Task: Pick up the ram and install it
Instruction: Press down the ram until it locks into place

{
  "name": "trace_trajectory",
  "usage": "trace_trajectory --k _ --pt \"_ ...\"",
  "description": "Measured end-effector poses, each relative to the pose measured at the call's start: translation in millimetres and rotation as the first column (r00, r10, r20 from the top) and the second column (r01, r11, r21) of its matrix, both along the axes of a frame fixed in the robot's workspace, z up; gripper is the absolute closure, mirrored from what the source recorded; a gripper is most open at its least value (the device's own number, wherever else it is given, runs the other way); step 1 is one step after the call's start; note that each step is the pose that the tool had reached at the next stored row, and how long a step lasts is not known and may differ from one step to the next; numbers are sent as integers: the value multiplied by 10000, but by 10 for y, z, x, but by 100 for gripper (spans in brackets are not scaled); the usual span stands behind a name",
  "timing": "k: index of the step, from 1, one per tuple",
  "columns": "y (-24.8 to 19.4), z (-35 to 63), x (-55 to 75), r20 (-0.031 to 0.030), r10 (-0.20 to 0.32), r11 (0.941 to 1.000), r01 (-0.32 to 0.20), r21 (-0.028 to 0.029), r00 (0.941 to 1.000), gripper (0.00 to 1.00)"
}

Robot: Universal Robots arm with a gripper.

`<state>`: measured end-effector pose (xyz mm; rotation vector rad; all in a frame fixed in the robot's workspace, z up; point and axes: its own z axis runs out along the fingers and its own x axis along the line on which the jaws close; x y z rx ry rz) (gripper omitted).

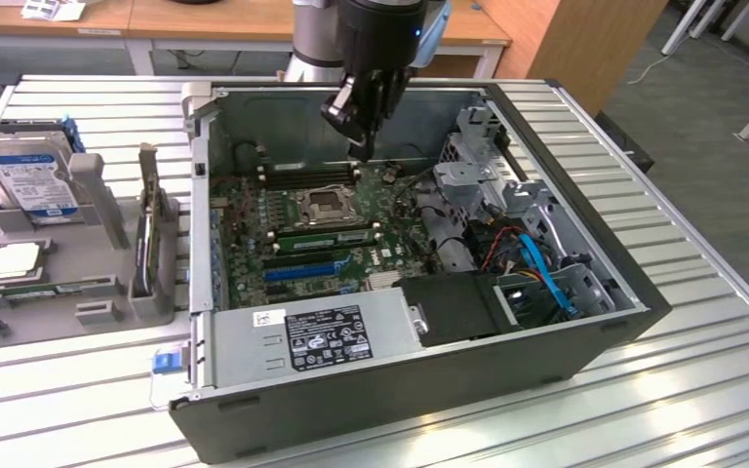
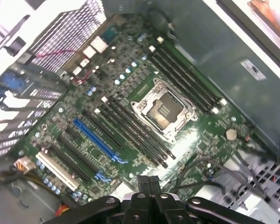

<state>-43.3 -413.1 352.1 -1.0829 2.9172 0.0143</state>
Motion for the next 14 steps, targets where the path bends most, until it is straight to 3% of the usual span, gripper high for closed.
trace_trajectory --k 3,7,11,14 --pt "0 0 0 0 -550 9985 550 0 9985 89" --pt "0 -1 0 0 -1266 9920 1266 0 9920 89" --pt "0 -1 0 0 -1992 9800 1992 1 9800 89" --pt "0 -1 0 0 -2518 9678 2518 0 9678 89"
